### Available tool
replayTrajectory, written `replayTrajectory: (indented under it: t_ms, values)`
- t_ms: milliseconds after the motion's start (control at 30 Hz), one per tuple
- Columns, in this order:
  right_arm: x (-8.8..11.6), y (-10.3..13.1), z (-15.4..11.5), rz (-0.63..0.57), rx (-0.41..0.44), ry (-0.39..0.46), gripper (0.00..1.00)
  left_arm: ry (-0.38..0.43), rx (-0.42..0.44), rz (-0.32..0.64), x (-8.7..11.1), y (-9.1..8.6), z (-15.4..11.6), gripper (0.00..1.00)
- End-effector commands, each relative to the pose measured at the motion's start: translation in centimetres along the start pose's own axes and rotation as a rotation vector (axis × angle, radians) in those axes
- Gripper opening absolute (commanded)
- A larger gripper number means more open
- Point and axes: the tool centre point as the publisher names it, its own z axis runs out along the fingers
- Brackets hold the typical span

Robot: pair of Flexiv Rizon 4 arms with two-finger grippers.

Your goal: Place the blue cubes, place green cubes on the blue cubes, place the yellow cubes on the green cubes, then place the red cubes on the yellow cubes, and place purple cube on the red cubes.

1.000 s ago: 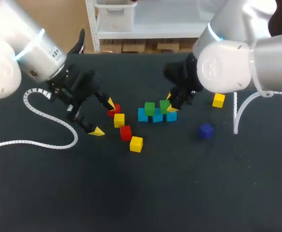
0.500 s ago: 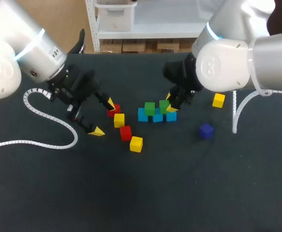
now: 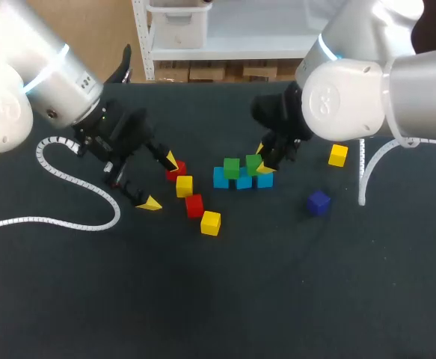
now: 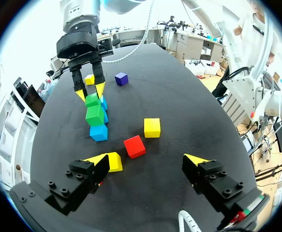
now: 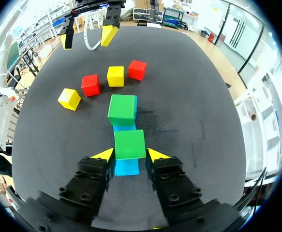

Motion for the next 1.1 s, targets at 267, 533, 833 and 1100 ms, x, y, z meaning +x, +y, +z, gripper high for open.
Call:
replayTrajectory:
  t_ms: [267, 533, 833, 1100]
  values:
    - [0.1, -0.1, -0.1, 0.002, -0.002, -0.004, 0.82, -0.001, 0.002, 0.002, 0.1, 0.2, 0.0, 1.0]
    - [0.1, 0.2, -0.3, 0.005, 0.004, -0.017, 1.0, -0.001, 0.002, 0.002, 0.1, 0.2, 0.0, 1.0]
    - [-0.3, 0.1, -0.6, -0.025, 0.019, -0.05, 1.0, -0.001, 0.002, 0.002, 0.1, 0.2, 0.0, 1.0]
    - [-0.9, 0.0, -0.2, -0.041, 0.011, -0.048, 0.79, -0.001, 0.002, 0.002, 0.1, 0.2, 0.0, 1.0]
